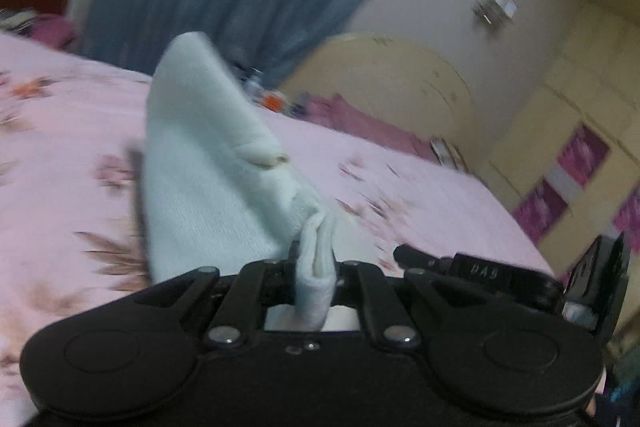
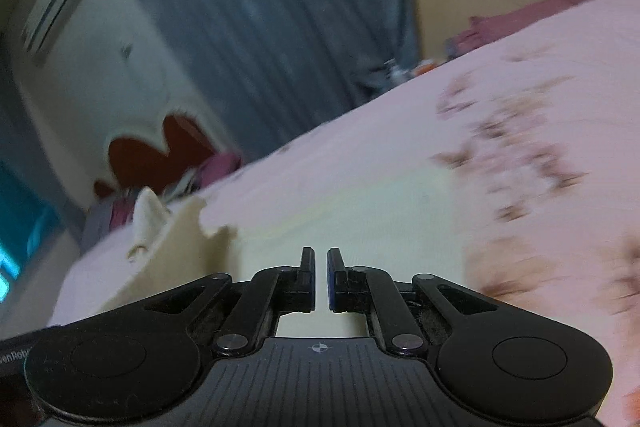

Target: Fold small clothes

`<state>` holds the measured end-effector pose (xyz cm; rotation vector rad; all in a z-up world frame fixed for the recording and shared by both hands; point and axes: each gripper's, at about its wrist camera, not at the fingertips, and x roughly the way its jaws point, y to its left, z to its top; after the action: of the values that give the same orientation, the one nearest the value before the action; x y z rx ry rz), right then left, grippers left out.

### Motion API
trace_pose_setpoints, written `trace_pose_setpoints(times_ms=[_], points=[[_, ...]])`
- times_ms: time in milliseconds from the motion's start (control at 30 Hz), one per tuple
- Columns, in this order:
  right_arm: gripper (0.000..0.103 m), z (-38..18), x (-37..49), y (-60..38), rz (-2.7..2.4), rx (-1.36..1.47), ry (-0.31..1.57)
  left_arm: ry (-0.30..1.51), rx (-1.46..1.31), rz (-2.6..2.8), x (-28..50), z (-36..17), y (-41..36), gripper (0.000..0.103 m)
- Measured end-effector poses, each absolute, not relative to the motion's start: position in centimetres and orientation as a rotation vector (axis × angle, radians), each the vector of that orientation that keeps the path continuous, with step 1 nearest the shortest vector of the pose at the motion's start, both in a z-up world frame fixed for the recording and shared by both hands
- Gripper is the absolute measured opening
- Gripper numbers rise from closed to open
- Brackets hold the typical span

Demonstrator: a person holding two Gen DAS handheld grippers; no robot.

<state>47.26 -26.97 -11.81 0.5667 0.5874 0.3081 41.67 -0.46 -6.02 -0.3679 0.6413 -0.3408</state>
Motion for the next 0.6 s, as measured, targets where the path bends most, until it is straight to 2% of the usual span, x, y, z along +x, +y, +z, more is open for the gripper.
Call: trace_pose_setpoints(times_ms=[100,133,167,200,233,267,300,433,467,600], points=[[0.006,-11.7,46.9,-31.4,0.264,0.626,0.583,0.700,-0.341,-0.413,42.5,-6.8,-5.1,0.008],[0.006,-11.8,46.9,-32.7,0.261,0.635,0.587,0.750,-0.318,-0.443,42.5,-7.4,-6.8,0.016],[0.006,-12.0,46.8,-33.7,0.268,0.642,0.600,0.821,-0.282,-0.467,43.0,-8.2,-8.6,0.036],[0.008,-12.1,47.0,-34.5,0.273,0.642,0.626,0.861,-0.259,-0.471,43.3,-8.6,-9.7,0.047],[0.029,-12.1,47.0,-34.9,0.273,0.635,0.641,0.843,-0.253,-0.480,42.9,-8.3,-10.1,0.048],[0.059,-11.8,46.8,-35.4,0.282,0.625,0.632,0.800,-0.265,-0.500,42.1,-7.9,-9.7,0.054],[0.062,-11.6,46.5,-35.7,0.306,0.618,0.610,0.770,-0.285,-0.496,41.8,-7.3,-8.9,0.053],[0.060,-11.4,46.9,-35.3,0.419,0.646,0.626,0.698,-0.319,-0.336,42.9,-6.7,-2.8,0.045],[0.055,-11.5,47.0,-34.4,0.443,0.640,0.642,0.706,-0.326,-0.288,43.8,-7.0,-1.4,0.041],[0.053,-12.7,48.6,-31.7,0.479,0.591,0.721,0.762,-0.379,-0.197,46.8,-9.7,2.5,0.032]])
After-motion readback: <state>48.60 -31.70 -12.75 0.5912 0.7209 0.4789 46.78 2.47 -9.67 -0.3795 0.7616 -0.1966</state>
